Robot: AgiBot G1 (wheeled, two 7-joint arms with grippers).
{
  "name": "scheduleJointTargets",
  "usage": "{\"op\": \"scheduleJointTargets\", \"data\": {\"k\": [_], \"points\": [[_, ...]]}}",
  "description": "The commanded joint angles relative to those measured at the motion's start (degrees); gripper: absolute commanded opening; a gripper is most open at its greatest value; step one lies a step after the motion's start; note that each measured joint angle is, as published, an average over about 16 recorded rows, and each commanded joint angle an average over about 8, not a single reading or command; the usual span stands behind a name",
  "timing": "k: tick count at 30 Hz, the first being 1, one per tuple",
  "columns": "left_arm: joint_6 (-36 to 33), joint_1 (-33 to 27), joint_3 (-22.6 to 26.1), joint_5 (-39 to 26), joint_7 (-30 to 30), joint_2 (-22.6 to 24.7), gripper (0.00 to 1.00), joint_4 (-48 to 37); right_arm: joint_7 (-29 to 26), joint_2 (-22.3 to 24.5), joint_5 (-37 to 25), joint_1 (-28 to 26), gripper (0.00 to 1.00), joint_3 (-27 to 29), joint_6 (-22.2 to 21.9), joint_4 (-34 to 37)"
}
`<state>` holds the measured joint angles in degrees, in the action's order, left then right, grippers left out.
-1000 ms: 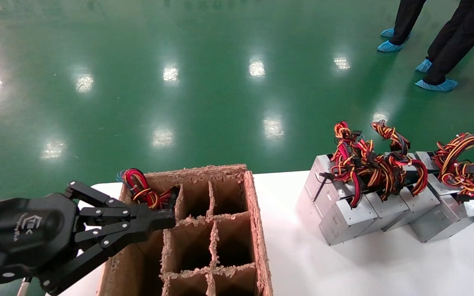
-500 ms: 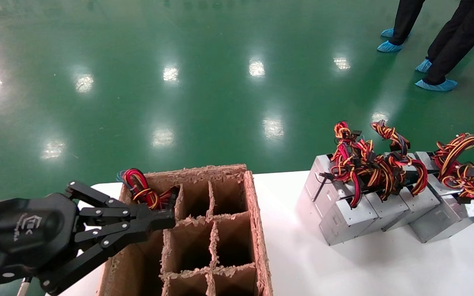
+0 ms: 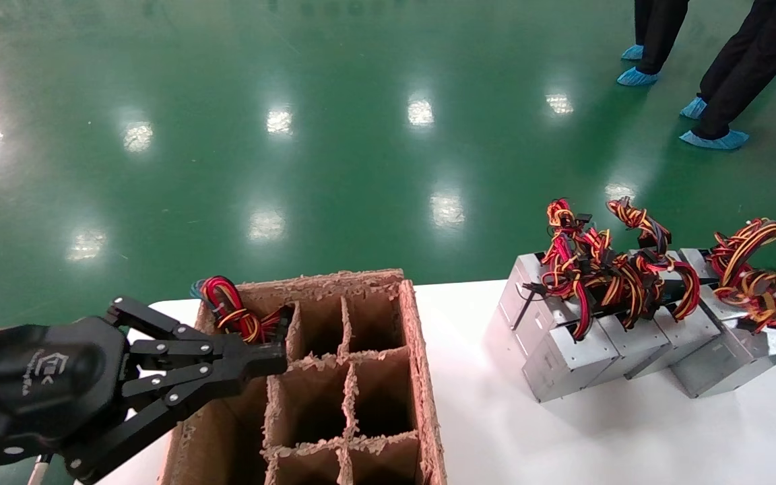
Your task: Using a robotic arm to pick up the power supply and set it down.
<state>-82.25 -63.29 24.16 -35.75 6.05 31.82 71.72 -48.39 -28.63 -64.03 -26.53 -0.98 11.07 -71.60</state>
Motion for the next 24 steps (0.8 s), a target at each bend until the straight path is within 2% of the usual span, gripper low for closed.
{"op": "scheduleJointTargets", "data": {"k": [1, 8, 15, 20, 24], "points": [[0.0, 0.0, 0.0, 0.0, 0.0, 0.0, 0.0, 0.0, -0.3, 0.3, 0.1, 0.2, 1.0, 0.0, -0.2, -0.5], [0.0, 0.0, 0.0, 0.0, 0.0, 0.0, 0.0, 0.0, 0.0, 0.4, 0.2, 0.4, 1.0, 1.3, -1.0, -2.8], [0.0, 0.0, 0.0, 0.0, 0.0, 0.0, 0.0, 0.0, 3.1, -1.0, 0.4, 0.2, 1.0, 4.3, 0.0, -5.0], [0.0, 0.0, 0.0, 0.0, 0.0, 0.0, 0.0, 0.0, 5.6, -1.3, 1.5, -1.5, 1.0, 3.8, 3.6, -5.2], [0.0, 0.0, 0.0, 0.0, 0.0, 0.0, 0.0, 0.0, 7.7, -1.6, 2.9, -3.7, 1.0, 2.4, 8.3, -5.0]]}}
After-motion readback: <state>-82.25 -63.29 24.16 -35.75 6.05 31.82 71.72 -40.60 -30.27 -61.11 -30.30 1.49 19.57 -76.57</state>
